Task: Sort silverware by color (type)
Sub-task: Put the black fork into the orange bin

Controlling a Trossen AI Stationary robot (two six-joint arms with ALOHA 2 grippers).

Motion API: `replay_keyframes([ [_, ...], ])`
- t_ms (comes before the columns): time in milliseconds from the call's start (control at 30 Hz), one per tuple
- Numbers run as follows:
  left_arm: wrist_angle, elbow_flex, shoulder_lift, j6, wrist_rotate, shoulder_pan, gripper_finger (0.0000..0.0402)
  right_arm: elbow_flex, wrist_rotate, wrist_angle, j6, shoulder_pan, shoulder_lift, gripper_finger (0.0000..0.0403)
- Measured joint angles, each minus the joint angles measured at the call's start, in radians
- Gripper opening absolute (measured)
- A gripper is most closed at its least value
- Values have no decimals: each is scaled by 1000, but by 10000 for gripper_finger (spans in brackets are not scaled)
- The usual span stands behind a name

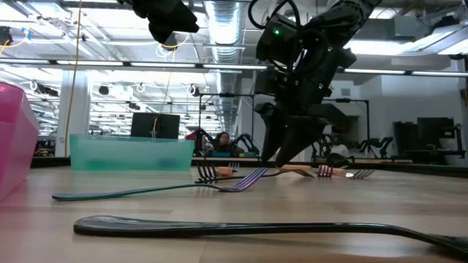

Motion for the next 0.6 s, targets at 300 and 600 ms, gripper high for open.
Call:
replay_keyframes([
  [300, 0, 0, 0, -8, 1, 0, 89, 8, 0, 50, 1, 0, 74, 206],
  [600, -1, 0, 0, -14, 5, 0, 89, 7, -4, 25, 25, -12, 70, 182],
])
